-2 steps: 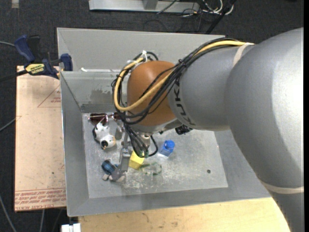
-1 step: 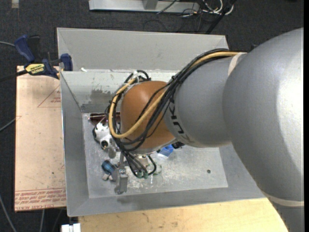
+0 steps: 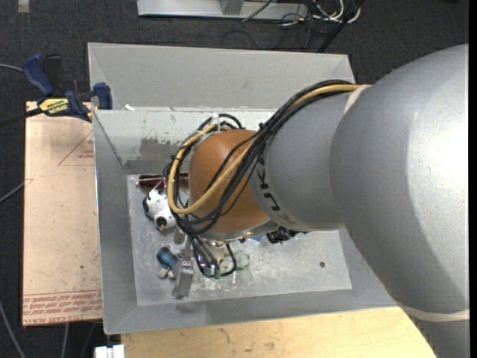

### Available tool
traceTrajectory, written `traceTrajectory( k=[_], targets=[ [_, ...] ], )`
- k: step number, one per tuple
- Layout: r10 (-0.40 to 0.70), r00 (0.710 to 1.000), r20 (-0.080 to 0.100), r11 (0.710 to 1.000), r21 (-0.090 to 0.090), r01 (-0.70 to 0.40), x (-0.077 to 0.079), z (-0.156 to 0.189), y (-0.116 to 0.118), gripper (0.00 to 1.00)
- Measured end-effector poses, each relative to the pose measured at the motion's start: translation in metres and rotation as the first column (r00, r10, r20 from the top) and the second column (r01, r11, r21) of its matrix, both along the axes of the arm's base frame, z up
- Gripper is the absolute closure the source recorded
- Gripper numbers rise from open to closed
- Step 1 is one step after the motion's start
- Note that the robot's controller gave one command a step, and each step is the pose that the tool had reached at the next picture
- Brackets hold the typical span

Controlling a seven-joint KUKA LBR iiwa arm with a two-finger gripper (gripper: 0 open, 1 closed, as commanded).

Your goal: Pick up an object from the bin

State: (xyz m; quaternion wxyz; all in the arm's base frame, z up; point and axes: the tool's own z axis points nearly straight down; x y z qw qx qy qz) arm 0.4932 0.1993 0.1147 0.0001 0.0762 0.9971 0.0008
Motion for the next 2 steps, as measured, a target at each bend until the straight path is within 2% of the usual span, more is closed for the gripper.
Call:
traceTrajectory(
  k=[1,2],
  targets=[
    [0.023,1.0,-0.001,1.0,-0.001,-0.023,0.0,-0.032,-0.011,0.0],
    [-0.158,0.987,0.0,0.987,0.0,0.158,-0.006,-0.045,-0.012,1.0]
  ],
)
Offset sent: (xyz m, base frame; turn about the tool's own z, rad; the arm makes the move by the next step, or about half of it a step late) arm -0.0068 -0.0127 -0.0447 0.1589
